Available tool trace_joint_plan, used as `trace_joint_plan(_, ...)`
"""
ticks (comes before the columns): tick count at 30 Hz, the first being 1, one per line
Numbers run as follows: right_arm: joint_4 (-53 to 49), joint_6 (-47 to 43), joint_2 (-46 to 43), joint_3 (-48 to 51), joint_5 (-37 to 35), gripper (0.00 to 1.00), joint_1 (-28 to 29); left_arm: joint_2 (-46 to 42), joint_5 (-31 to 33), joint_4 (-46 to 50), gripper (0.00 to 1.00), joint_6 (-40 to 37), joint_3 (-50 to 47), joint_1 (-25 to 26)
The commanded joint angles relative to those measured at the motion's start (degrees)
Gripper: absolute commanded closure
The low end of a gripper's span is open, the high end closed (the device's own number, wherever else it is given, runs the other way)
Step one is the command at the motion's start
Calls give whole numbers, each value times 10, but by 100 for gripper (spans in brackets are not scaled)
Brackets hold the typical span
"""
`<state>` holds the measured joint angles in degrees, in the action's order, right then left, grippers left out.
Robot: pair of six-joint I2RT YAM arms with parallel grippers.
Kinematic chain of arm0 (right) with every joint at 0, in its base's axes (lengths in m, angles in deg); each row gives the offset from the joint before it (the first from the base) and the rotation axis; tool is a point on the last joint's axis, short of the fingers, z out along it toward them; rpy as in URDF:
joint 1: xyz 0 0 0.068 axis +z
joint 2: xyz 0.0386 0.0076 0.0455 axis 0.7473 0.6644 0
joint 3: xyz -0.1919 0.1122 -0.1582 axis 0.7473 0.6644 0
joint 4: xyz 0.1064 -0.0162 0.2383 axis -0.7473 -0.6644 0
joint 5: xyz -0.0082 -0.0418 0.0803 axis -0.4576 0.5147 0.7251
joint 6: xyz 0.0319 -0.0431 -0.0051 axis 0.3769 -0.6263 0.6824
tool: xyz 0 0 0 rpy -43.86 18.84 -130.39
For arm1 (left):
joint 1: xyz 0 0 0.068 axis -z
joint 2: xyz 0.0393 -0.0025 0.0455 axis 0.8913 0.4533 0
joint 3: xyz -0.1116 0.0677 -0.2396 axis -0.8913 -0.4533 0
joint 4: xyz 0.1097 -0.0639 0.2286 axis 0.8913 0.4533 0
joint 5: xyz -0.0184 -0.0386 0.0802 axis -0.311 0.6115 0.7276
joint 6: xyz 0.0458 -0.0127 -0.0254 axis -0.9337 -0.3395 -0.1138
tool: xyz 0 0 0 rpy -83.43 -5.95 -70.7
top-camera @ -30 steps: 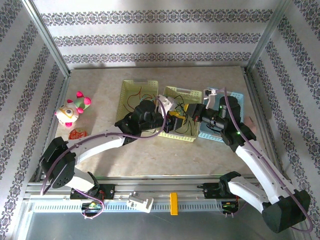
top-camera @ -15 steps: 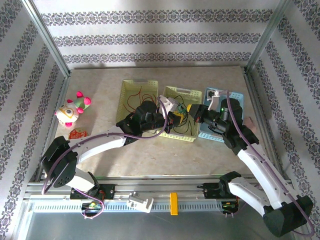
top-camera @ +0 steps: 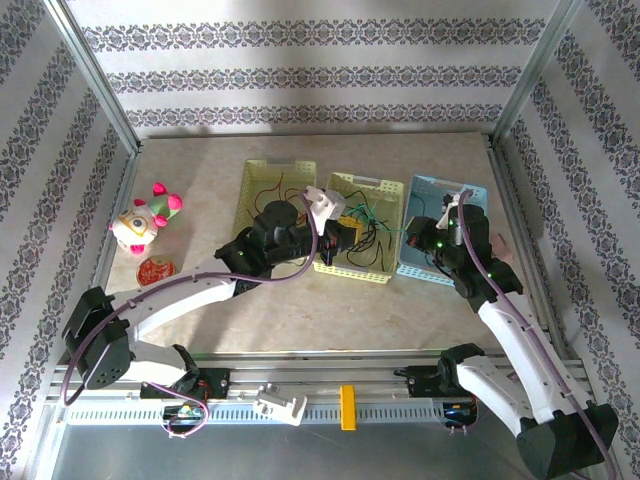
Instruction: Untangle the cables
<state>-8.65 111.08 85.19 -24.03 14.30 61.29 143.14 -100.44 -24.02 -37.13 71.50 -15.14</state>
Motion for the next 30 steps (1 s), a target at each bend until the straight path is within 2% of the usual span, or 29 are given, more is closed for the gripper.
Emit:
trace_joint_plan(1, -37, -4, -23, 4, -61, 100, -16, -20, -5, -18, 100, 6, -11, -2)
trace_joint_plan(8, -82, -39, -51, -5, -95, 100, -65, -74, 58, 13, 100, -13, -35, -21)
trace_joint_plan(12, -68, -40, -67, -4, -58, 100, -108, -110, 85, 19, 100, -10, -53, -45)
trace_joint_plan(20, -63, -17, -62, -28, 26, 100, -240, -167, 128, 54, 100, -6, -79, -94)
trace_joint_plan(24, -59, -13, -63, -34, 21, 100, -260, -173, 139, 68, 100, -12, -82, -98)
trace_joint_plan(26, -55, -10, -63, -38, 23, 100, -271, -170, 182, 100, 100, -18, -76, -98)
trace_joint_plan(30, -72, -30, -62, -57, 2, 100, -279, -182, 351, 141, 100, -16, -86, -99)
